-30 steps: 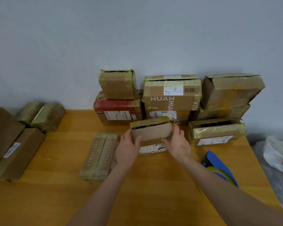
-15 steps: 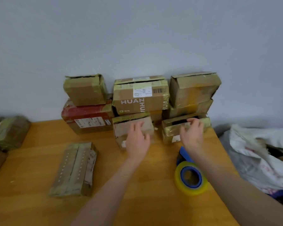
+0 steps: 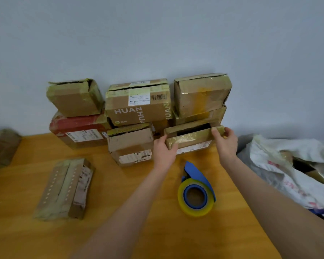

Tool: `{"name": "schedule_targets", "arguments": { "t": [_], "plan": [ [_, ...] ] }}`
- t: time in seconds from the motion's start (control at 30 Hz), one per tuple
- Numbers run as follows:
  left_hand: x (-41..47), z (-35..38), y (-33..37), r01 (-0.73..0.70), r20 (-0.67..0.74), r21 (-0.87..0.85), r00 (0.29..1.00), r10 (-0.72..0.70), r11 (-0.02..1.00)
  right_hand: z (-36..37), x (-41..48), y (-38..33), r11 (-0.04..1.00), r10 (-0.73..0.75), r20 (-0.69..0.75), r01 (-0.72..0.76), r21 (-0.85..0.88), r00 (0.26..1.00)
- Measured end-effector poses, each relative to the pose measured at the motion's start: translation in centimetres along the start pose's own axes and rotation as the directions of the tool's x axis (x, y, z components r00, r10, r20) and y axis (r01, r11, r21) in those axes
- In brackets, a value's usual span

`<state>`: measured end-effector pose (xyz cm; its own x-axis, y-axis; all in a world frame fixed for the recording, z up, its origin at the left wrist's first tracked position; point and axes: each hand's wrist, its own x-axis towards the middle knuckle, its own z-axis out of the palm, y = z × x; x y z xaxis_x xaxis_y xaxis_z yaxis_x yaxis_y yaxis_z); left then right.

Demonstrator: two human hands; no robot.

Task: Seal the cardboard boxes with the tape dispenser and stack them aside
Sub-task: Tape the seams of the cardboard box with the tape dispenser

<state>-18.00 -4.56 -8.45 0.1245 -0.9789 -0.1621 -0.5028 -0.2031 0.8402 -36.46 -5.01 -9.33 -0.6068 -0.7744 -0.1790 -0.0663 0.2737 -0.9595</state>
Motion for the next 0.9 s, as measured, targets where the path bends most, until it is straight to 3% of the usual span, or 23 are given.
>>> {"name": "schedule_targets", "arguments": {
  "t": [0.1,0.33,0.43,0.67,0.9],
  "plan": [
    [-2.5,-0.4,0.4,-0.035,-0.170,-0.085,0.985,0.020,0.996,-0.7,-0.6,-1.1,0.996,-0.023,0.005,0.023,-0.087,1.000],
    [-7.6,-4.0,-1.8,0.030,-0.395,-0.249,0.910,-0.129,0.968,-0.4,-5.5,-1.9,0.984,-0.109,0.133,0.127,-0.128,0.985],
    [-8.9,-6.9,-3.7,0.077,-0.462,-0.195,0.872,-0.161,0.978,1.0,-8.4,-1.5,0.975,-0.133,0.215,0.167,-0.145,0.967],
    [-11.0,-11.8,-9.0,0.179,-0.518,-0.095,0.831,-0.203,0.979,3.1,-14.7,1.3,0.907,-0.143,0.361,0.268,-0.325,0.921],
    [-12.1,-11.7,-12.5,0.257,-0.396,-0.031,0.884,-0.248,0.966,2.2,-16.2,4.5,0.799,-0.031,0.472,0.306,-0.517,0.881]
  ]
}}
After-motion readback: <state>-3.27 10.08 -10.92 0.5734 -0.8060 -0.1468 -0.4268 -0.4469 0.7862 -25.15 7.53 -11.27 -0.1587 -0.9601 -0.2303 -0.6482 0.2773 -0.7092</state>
